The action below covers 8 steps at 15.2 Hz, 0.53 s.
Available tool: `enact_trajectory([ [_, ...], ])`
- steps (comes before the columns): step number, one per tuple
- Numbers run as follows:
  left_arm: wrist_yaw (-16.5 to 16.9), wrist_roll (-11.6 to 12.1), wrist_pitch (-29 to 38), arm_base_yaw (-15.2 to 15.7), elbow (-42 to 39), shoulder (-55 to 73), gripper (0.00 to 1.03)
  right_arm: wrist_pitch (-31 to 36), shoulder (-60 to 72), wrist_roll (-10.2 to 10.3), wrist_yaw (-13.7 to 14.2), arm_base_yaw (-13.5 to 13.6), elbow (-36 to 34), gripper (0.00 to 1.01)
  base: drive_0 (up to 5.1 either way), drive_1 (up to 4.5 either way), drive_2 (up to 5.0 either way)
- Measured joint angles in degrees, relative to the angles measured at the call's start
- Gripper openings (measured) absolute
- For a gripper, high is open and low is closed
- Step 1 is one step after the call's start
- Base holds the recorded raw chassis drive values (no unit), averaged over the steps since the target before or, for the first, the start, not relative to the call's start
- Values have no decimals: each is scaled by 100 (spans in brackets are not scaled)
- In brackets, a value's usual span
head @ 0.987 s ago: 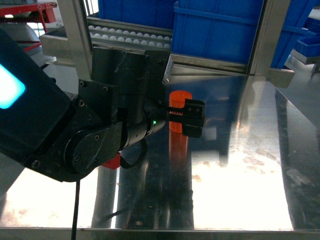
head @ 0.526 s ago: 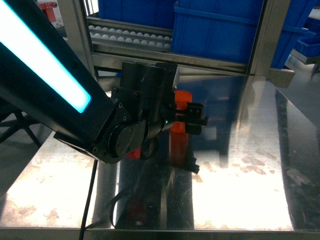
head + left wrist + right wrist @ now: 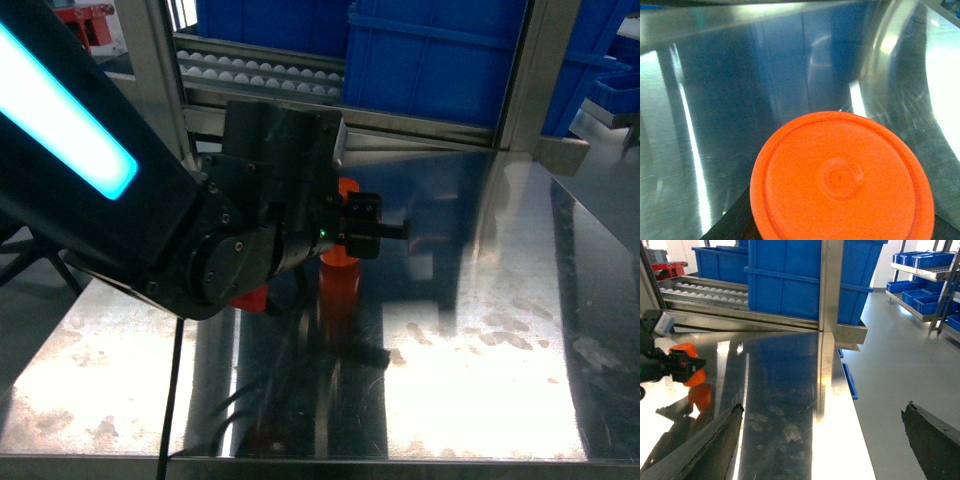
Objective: Pick capacitor and pack into box
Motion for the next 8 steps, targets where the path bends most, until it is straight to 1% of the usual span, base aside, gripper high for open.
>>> enact_trajectory([
  [1, -72, 9, 142, 57, -365, -409, 45, 0, 0, 0, 0, 0, 0, 98, 0, 0, 0],
  [3, -262, 70, 608, 269, -1202, -1416, 45, 0, 0, 0, 2, 0, 0, 98, 0, 0, 0],
  [4, -297, 85, 772, 372, -1550, -1836, 45, 2, 0, 0, 2, 0, 0, 98, 0, 0, 0],
  [6, -479, 232, 1244, 651, -2769, -3106, 45, 0, 0, 0, 2, 0, 0, 98, 0, 0, 0],
  [7, -535, 247, 1252, 704, -3394, -3698, 45, 0, 0, 0, 0, 0, 0, 98, 0, 0, 0],
  [8, -599, 275, 1209, 658, -4109, -4426, 45, 2, 0, 0, 0, 0, 0, 98, 0, 0, 0],
])
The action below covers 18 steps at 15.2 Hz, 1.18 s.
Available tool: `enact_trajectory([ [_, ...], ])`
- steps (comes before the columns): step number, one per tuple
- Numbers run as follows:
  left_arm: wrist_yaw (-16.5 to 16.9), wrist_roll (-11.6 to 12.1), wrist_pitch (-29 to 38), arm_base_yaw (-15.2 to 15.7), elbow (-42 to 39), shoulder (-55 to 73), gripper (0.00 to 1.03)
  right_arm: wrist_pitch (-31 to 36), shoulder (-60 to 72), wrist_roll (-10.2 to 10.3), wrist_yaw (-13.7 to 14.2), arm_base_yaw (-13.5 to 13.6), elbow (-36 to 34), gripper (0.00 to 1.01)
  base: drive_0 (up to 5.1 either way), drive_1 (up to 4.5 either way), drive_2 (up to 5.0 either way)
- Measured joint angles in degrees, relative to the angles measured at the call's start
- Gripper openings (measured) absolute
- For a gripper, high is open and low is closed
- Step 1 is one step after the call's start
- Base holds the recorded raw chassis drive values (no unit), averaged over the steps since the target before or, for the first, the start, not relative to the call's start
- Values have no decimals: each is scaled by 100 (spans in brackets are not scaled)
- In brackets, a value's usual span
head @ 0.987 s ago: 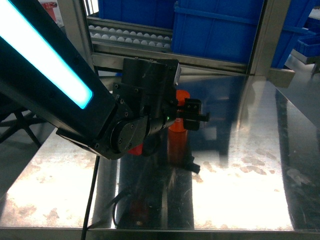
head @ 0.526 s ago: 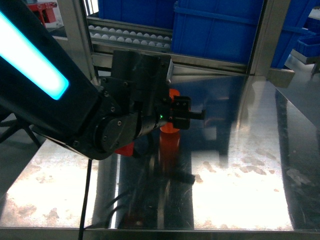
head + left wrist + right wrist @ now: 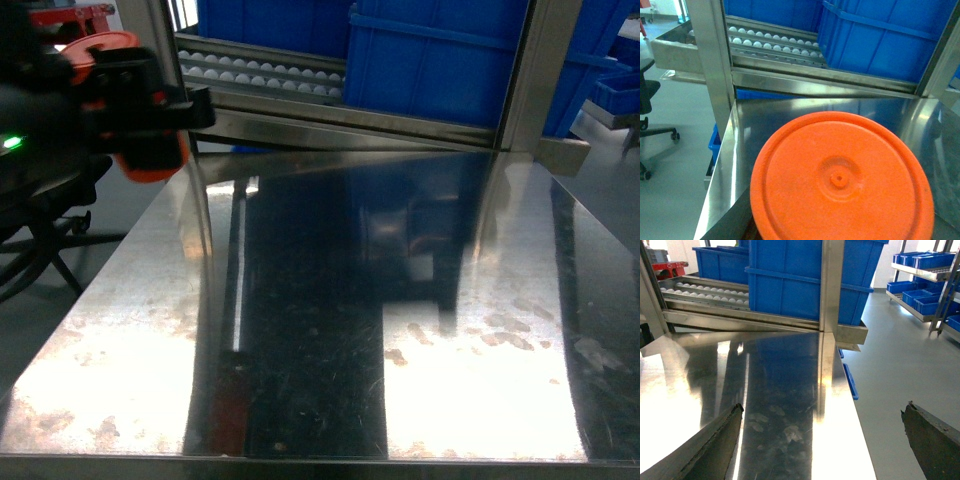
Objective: Pick capacitor and pack into box
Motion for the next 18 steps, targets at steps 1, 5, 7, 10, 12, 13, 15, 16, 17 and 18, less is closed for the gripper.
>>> enact_trajectory([
  [1, -105, 24, -111, -70, -431, -538, 45, 0, 0, 0, -2, 0, 0, 98, 0, 0, 0],
  [5, -382, -96, -1482, -413, -1482, -3635, 45, -2, 0, 0, 0, 0, 0, 98, 0, 0, 0],
  [7, -466, -72, -1613, -422, -1482, -3591, 45, -2, 0, 0, 0, 0, 0, 98, 0, 0, 0],
  [10, -754, 337, -1919, 157, -2006, -4356, 45, 0, 0, 0, 0, 0, 0, 98, 0, 0, 0],
  [12, -181, 376, -2212, 660, -2398, -4972, 45, -2, 0, 0, 2, 0, 0, 98, 0, 0, 0],
  [13, -31, 378, -2299, 793, -2485, -5163, 45, -2, 0, 0, 2, 0, 0, 98, 0, 0, 0],
  [15, 144, 378, -2448, 1001, -2590, -5482, 45, -2, 0, 0, 0, 0, 0, 98, 0, 0, 0],
  [16, 232, 378, -2538, 1095, -2649, -5622, 45, 0, 0, 0, 0, 0, 0, 98, 0, 0, 0],
  [17, 297, 378, -2627, 1161, -2695, -5731, 45, -2, 0, 0, 0, 0, 0, 98, 0, 0, 0],
  [18, 385, 378, -2704, 1231, -2750, -5864, 45, -2, 0, 0, 0, 0, 0, 98, 0, 0, 0],
])
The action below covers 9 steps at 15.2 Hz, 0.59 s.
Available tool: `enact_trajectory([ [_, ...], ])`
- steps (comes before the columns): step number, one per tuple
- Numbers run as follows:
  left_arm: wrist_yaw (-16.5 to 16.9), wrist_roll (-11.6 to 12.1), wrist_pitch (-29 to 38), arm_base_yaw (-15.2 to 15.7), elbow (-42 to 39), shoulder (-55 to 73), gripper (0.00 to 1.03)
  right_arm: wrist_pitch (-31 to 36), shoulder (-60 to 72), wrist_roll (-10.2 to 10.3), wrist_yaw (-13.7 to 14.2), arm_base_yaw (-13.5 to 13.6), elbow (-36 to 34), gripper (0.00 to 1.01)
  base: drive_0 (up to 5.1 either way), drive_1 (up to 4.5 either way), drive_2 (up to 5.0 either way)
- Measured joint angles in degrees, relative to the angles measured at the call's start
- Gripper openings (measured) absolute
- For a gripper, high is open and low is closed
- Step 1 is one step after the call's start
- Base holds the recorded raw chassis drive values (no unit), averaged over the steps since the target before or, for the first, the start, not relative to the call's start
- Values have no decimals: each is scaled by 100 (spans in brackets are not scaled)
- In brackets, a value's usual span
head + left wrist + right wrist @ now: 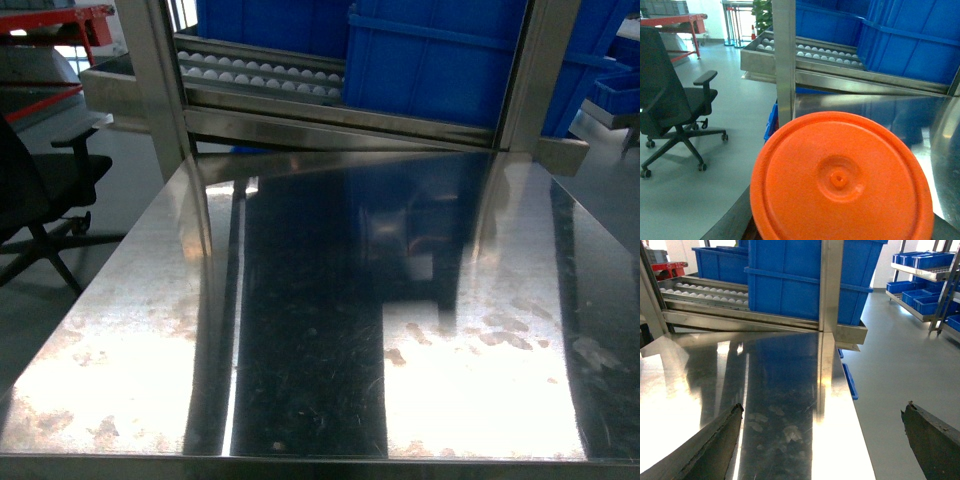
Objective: Pick capacitor and pack into box
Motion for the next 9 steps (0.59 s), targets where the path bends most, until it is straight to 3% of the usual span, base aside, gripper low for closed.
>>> enact_trajectory([
  [1, 129, 0, -138, 103, -46, -177, 45, 0, 0, 0, 0, 0, 0, 98, 0, 0, 0],
  [2, 654, 7, -299, 614, -98, -411, 45, 4, 0, 0, -2, 0, 0, 98, 0, 0, 0],
  [3, 614, 0, -385, 756, -118, -531, 45, 0, 0, 0, 2, 0, 0, 98, 0, 0, 0],
  [5, 732, 11, -205, 717, -267, -678, 45, 2, 0, 0, 0, 0, 0, 98, 0, 0, 0],
  [9, 728, 20, -861, 706, -273, -1276, 44, 2, 0, 0, 0, 0, 0, 98, 0, 0, 0],
])
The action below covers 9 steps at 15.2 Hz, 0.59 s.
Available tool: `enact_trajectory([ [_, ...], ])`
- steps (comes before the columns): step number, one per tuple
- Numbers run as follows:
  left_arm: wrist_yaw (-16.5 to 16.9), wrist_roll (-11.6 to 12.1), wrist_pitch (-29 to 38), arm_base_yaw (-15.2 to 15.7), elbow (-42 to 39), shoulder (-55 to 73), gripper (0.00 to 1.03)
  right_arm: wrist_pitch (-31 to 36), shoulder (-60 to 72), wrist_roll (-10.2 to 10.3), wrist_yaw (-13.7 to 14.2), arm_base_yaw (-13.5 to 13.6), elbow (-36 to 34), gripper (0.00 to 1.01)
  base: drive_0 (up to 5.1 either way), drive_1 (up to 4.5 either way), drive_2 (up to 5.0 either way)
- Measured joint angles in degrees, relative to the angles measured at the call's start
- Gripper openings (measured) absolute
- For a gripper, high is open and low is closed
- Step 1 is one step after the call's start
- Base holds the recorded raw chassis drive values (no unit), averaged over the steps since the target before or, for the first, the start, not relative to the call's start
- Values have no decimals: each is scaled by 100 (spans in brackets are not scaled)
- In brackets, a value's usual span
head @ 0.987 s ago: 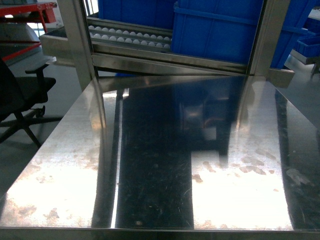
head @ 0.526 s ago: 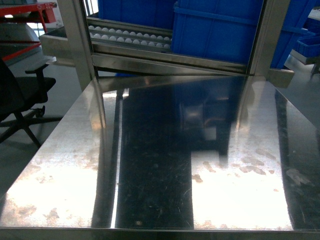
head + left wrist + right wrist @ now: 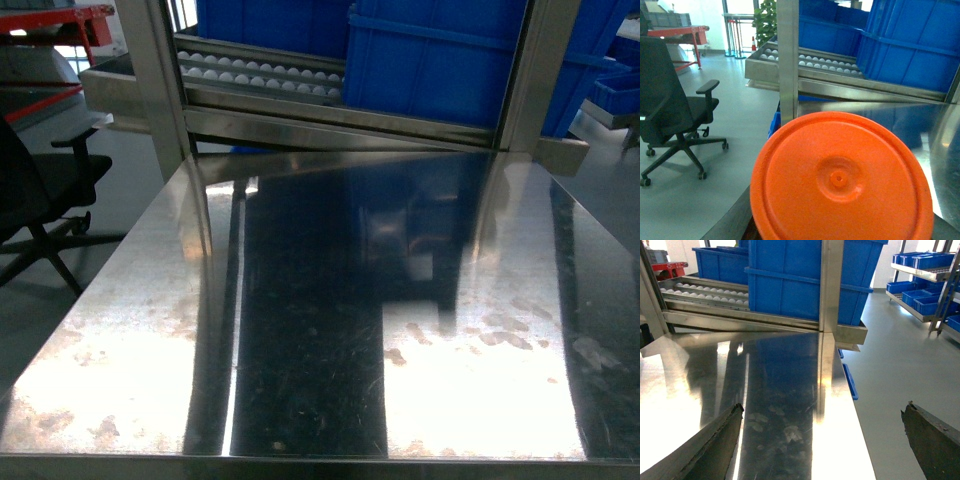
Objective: Pick capacitor and pack into box
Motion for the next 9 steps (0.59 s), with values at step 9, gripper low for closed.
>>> enact_trajectory([
  [9, -2, 2, -1502, 0, 0, -1416, 44, 4, 0, 0, 2, 0, 0, 98, 0, 0, 0],
])
